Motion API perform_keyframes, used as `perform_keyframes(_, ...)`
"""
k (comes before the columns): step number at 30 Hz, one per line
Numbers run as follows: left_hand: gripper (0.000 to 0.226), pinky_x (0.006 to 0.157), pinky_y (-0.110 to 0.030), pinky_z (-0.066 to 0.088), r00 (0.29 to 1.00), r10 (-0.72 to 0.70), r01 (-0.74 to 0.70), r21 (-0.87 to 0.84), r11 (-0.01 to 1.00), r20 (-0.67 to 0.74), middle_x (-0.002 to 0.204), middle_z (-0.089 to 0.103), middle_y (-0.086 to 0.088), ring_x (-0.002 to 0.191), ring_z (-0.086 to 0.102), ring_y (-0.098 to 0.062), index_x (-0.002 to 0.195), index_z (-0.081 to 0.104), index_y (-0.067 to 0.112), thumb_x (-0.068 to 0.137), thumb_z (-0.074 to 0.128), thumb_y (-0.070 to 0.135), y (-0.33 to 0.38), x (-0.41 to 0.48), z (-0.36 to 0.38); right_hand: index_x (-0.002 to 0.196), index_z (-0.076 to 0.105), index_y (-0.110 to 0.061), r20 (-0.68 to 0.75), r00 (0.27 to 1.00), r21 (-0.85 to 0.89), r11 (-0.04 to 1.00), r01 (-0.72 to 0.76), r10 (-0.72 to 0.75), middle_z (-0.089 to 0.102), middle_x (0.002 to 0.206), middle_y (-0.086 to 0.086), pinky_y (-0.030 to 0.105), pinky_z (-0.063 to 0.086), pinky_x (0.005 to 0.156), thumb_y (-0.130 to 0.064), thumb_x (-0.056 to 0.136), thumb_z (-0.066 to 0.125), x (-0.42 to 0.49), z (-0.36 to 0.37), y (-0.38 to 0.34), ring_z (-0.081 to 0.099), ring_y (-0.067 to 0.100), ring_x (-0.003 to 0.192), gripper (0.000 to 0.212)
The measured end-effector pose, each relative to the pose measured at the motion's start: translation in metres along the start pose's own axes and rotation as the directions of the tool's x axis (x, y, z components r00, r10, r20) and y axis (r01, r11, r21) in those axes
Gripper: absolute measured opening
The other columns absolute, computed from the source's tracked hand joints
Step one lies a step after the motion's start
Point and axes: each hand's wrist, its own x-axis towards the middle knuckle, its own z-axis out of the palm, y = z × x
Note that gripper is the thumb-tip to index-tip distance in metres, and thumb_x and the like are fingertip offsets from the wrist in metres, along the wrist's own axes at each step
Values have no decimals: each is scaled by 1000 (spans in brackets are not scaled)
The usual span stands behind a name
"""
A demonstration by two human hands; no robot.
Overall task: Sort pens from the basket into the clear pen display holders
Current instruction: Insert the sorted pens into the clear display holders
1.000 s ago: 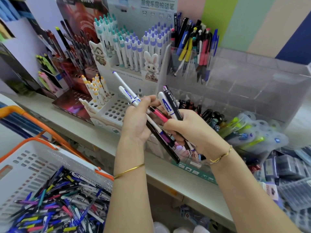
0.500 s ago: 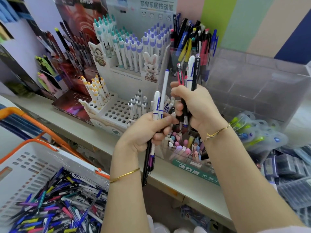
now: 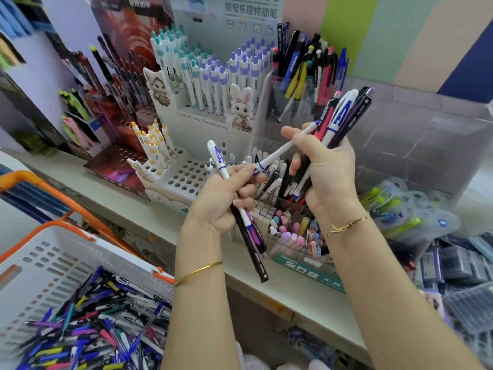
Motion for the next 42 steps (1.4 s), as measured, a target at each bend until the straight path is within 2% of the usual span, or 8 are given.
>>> perform_keyframes(5, 17, 32, -10, 28, 977, 126, -112, 88, 990, -169, 63, 60, -11, 38, 40, -3, 81, 50, 7, 97, 49, 2, 7, 1, -2, 87, 56, -14, -36, 998, -440, 897, 36, -58, 61, 82, 12, 27, 44, 43, -1, 85, 58, -4, -12, -1, 49, 18, 48, 13)
perform_keyframes(10, 15, 33, -12, 27, 970, 164, -75, 422, 904, -179, 59, 60, -9, 37, 39, -5, 82, 52, 6, 95, 53, 1, 21, -9, -11, 80, 43, -15, 243, 938, -968, -3, 250, -248, 39, 94, 2, 29, 22, 46, -17, 88, 56, -5, -16, -19, 37, 18, 58, 16)
perform_keyframes(13, 13, 35, -14, 30, 974, 158, -24, 611, 791, -165, 62, 61, -10, 39, 40, -6, 81, 56, 6, 93, 58, 1, 24, -13, -14, 86, 46, -15, 372, 906, -926, -147, 347, -202, 44, 90, 2, 32, 32, 50, -21, 89, 58, -8, -12, -26, 44, 23, 66, 14)
perform_keyframes(18, 17, 33, -12, 26, 997, 49, -14, 520, 854, -54, 58, 57, -7, 37, 36, -3, 76, 53, 7, 92, 58, 5, 18, -13, -7, 82, 55, -20, 499, 799, -862, 92, 499, 335, 60, 78, -4, 26, 43, 57, -19, 82, 65, -6, 0, -21, 56, 15, 69, 11)
perform_keyframes(23, 18, 34, -12, 24, 997, 66, -40, 478, 877, -37, 57, 51, -5, 38, 36, -3, 76, 55, 7, 94, 55, 5, 10, -11, -8, 79, 61, -11, 468, 750, -883, 257, 392, 466, 63, 65, -1, 15, 40, 46, -13, 81, 67, -3, -7, -13, 53, 3, 48, 6)
perform_keyframes(31, 13, 34, -16, 27, 982, 146, -69, 484, 872, -124, 60, 45, -2, 40, 35, -5, 86, 51, 9, 99, 52, 11, -1, -1, -2, 81, 49, -5, 333, 859, -610, 784, -119, 389, 52, 59, 8, 27, 50, 46, 1, 88, 51, -7, -8, -9, 58, 19, 48, 9)
perform_keyframes(36, 23, 39, -19, 27, 972, 228, -119, 719, 685, -56, 54, 56, 5, 42, 36, -8, 78, 53, 9, 94, 39, 1, -9, 3, 13, 75, 50, -5, 333, 902, -502, 862, -78, 275, 42, 55, 8, 22, 32, 38, 4, 83, 59, -5, 8, 3, 38, 15, 39, 15)
perform_keyframes(42, 27, 42, -21, 37, 949, 301, -91, 830, 551, -96, 76, 60, -2, 49, 46, -7, 113, 52, 7, 91, 37, 4, -15, 8, 14, 81, 58, -5, 265, 927, -508, 856, -98, 263, 53, 58, 4, 20, 34, 39, -7, 78, 75, -5, 12, 9, 41, 11, 42, 17)
